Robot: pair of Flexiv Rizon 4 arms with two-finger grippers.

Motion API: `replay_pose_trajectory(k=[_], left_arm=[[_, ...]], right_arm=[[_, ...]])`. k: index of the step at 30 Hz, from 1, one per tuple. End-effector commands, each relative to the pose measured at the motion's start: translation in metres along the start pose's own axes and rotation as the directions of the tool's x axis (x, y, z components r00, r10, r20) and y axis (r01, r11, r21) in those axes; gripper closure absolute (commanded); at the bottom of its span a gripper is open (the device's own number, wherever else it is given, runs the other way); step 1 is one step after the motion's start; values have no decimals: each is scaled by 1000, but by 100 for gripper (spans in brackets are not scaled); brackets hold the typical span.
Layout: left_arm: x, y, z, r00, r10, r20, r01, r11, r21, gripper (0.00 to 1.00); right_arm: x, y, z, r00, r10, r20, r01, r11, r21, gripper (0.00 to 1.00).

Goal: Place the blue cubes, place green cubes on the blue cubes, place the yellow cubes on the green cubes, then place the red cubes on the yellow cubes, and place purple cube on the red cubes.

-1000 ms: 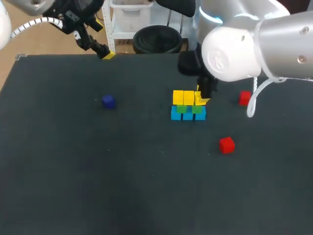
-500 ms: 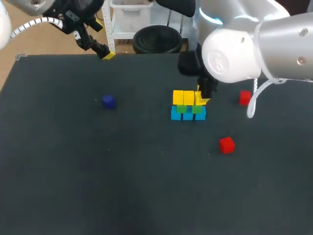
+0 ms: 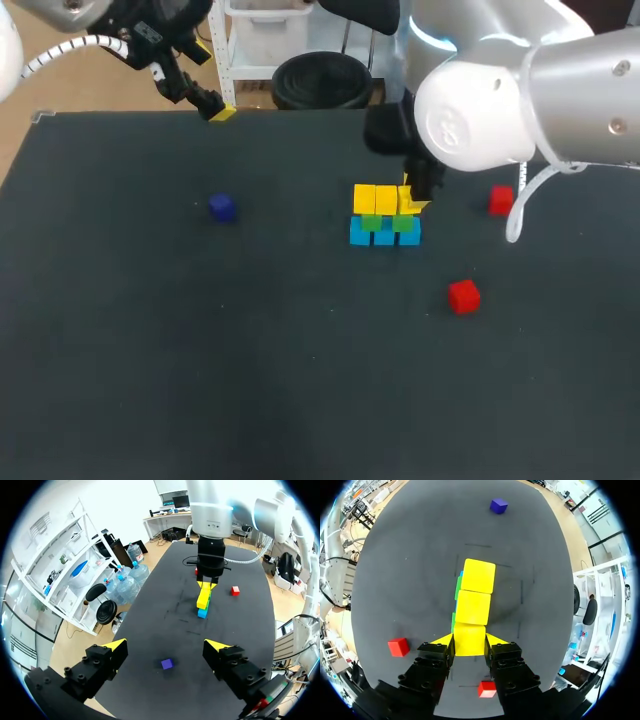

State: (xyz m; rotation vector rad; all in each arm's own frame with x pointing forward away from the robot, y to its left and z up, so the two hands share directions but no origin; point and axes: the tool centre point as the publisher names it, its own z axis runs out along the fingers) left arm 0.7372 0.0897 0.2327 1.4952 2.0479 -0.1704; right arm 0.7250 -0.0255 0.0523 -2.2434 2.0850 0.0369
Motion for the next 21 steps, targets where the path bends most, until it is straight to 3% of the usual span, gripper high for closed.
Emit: replay_pose_trajectory(k=[1,5,12,13,15,21], left_arm=[[1,1,0,1000,2,2,-2,1000,2,0],[1,1,0,1000,2,2,-2,1000,2,0],[1,1,0,1000,2,2,-2,1000,2,0],[1,1,0,1000,2,2,-2,1000,2,0],[1,1,0,1000,2,2,-2,1000,2,0],[1,1,0,1000,2,2,-2,1000,2,0]], right_arm=[[0,1,3,1000,2,1,-2,1000,4,69],[0,1,3,1000,7,3,-7,1000,1,70],[-1,1,3,1000,21,9,-21,1000,-8,51],[-1,1,3,1000,22,10,-22,1000,-9,44],[-1,1,3,1000,23,11,-23,1000,-11,0],[-1,0,4,1000,28,14,-28,1000,-14,0]])
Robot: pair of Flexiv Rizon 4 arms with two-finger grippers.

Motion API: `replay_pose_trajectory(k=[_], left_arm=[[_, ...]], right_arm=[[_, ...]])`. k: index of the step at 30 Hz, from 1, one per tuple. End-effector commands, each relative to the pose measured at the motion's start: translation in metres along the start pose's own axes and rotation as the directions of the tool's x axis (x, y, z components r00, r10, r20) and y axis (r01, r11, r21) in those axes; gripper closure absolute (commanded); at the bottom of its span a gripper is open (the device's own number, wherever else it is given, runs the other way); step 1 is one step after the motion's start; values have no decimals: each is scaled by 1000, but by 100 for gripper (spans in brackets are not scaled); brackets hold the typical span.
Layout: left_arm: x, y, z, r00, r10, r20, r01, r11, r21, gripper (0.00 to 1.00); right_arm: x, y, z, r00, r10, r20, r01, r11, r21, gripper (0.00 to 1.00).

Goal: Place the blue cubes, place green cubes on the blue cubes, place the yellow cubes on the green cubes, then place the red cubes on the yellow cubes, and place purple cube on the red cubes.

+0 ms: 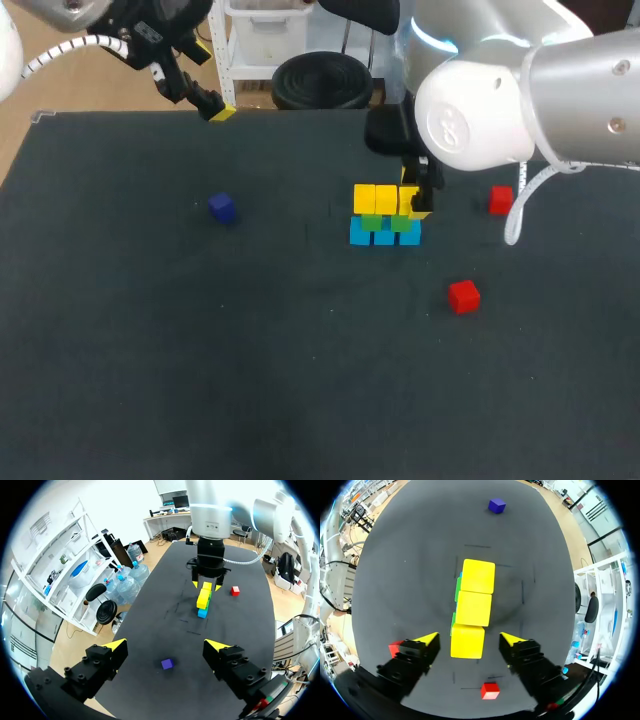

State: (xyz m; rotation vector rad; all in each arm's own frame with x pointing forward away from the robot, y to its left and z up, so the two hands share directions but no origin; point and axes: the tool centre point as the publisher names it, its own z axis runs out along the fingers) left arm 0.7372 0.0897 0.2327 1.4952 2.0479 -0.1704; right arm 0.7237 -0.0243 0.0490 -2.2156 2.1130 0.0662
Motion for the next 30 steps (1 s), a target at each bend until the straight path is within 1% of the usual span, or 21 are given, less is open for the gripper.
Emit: replay_pose_trajectory(k=[1,3,4,5,6,7,8,9,10,11,12,13,17,25,30], left_arm=[[1,1,0,1000,2,2,-2,1000,2,0],[1,1,0,1000,2,2,-2,1000,2,0],[1,1,0,1000,2,2,-2,1000,2,0],[1,1,0,1000,2,2,-2,1000,2,0],[1,1,0,1000,2,2,-2,1000,2,0],[1,1,0,1000,2,2,-2,1000,2,0],[1,1,0,1000,2,2,-2,1000,2,0],[1,1,0,1000,2,2,-2,1000,2,0],[1,1,0,1000,2,2,-2,1000,2,0],[1,1,0,1000,2,2,-2,1000,2,0],[1,1,0,1000,2,2,-2,1000,2,0],[1,1,0,1000,2,2,-2,1000,2,0],[1,1,0,1000,2,2,-2,1000,2,0],[1,1,0,1000,2,2,-2,1000,2,0],[1,1,0,1000,2,2,-2,1000,2,0]], right_arm=[[0,-1,0,1000,2,1,-2,1000,-2,0],[0,-1,0,1000,2,1,-2,1000,-2,0],[0,-2,0,1000,1,-1,-1,1000,-2,6],[0,-2,1,1000,1,-1,-1,1000,-2,17],[1,-2,1,1000,1,-1,-1,1000,0,37],[1,-2,1,1000,1,0,-1,1000,0,53],[1,-2,1,1000,1,0,-1,1000,0,58],[1,-2,1,1000,0,1,0,1000,0,62],[1,-2,1,1000,-2,1,2,1000,1,63],[1,-2,1,1000,-5,1,5,1000,-2,67],[0,-1,1,1000,-6,1,6,1000,-3,75],[0,-1,1,1000,-7,1,7,1000,-3,80],[0,0,1,1000,-13,0,13,1000,-9,87],[1,0,0,1000,-17,-1,17,1000,-17,90],[1,1,0,1000,-14,2,14,1000,-25,97]])
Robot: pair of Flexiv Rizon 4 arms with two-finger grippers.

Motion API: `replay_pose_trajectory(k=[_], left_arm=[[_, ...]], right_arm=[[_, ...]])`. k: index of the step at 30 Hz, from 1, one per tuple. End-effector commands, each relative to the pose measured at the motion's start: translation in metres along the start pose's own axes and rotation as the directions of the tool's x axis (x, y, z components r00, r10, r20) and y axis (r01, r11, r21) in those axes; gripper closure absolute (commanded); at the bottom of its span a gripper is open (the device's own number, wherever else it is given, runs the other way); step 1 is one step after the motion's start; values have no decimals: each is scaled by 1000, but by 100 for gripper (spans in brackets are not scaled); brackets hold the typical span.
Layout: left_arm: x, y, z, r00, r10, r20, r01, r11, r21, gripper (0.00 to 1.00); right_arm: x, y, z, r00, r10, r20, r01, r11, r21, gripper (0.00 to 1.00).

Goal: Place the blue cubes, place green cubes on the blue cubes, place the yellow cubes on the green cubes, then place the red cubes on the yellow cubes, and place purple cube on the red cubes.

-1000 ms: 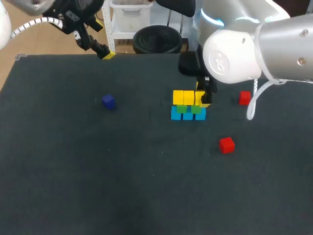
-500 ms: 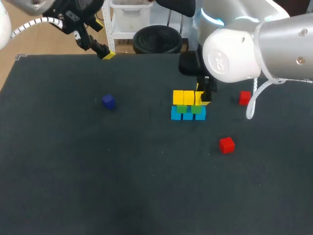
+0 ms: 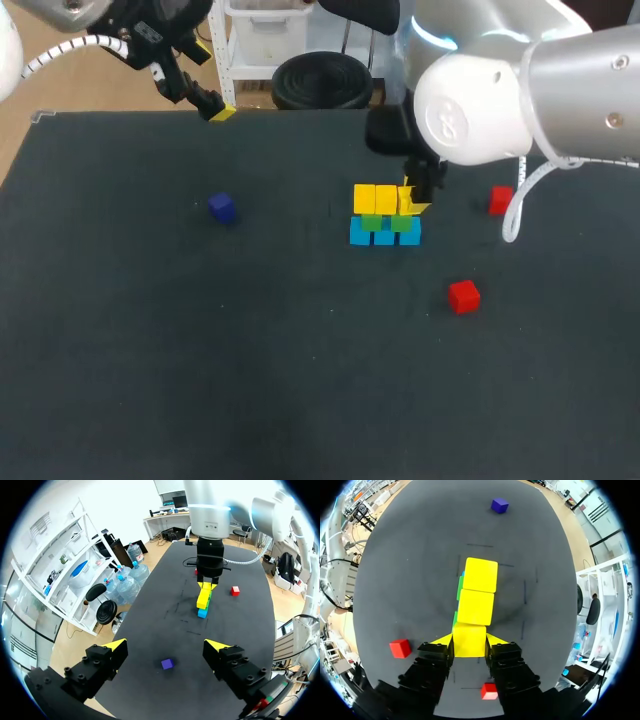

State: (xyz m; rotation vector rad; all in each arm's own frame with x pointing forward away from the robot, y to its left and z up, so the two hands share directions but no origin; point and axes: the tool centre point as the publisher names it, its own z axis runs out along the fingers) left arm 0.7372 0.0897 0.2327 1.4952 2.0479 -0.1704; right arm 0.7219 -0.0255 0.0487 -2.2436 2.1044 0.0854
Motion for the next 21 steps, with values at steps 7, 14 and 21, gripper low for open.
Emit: replay_pose_trajectory(k=[7,14,21], left_arm=[[1,1,0,1000,2,2,-2,1000,2,0],[1,1,0,1000,2,2,-2,1000,2,0],[1,1,0,1000,2,2,-2,1000,2,0]], right_arm=[[0,-1,-1,1000,8,8,-8,1000,-8,96],[-1,0,-1,1000,11,11,-11,1000,-10,91],[-1,0,-1,1000,10,11,-10,1000,-11,89]])
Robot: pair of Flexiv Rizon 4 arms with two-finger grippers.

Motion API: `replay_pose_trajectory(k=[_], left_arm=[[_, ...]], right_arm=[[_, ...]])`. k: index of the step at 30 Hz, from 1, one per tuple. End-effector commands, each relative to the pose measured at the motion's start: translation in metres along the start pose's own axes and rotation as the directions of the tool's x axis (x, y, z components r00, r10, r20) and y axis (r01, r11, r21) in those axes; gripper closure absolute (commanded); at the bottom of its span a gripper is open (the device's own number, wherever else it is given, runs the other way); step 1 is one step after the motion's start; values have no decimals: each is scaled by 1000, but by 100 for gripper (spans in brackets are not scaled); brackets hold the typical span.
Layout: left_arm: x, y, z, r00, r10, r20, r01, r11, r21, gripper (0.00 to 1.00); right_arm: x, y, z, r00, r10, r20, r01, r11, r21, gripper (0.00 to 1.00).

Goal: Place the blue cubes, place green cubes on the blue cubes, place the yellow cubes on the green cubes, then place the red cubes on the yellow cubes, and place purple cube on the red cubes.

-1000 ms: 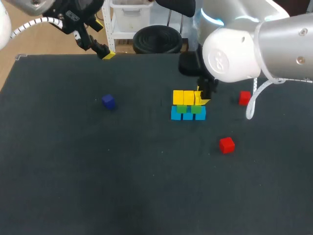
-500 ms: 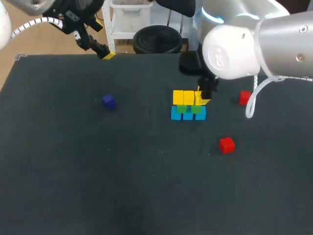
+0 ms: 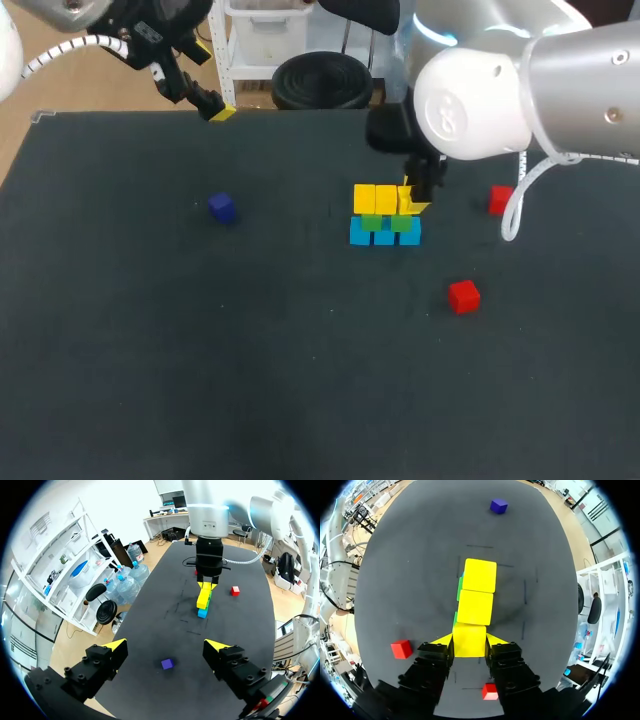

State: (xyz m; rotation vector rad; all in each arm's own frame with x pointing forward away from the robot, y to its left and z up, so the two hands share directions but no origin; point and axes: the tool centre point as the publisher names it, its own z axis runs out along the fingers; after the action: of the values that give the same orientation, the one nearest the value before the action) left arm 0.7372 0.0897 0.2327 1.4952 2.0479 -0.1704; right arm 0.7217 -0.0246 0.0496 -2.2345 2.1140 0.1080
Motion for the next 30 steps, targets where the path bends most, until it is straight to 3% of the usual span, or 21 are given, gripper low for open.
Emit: replay_pose_trajectory(k=[1,14,21,22,24,25,30], left_arm=[[1,1,0,1000,2,2,-2,1000,2,0],[1,1,0,1000,2,2,-2,1000,2,0],[1,1,0,1000,2,2,-2,1000,2,0],[1,1,0,1000,2,2,-2,1000,2,0],[1,1,0,1000,2,2,-2,1000,2,0],[1,1,0,1000,2,2,-2,1000,2,0],[1,1,0,1000,2,2,-2,1000,2,0]], right_arm=[[0,0,0,1000,0,1,0,1000,-1,89],[-2,0,-1,1000,-7,0,7,1000,3,77],[-3,1,0,1000,-13,-1,13,1000,-7,51],[-3,1,0,1000,-12,-2,12,1000,-8,42],[-2,2,1,1000,-9,-5,9,1000,-15,6],[-2,2,1,1000,-9,-6,9,1000,-17,0],[-1,2,1,1000,-5,-6,5,1000,-20,0]])
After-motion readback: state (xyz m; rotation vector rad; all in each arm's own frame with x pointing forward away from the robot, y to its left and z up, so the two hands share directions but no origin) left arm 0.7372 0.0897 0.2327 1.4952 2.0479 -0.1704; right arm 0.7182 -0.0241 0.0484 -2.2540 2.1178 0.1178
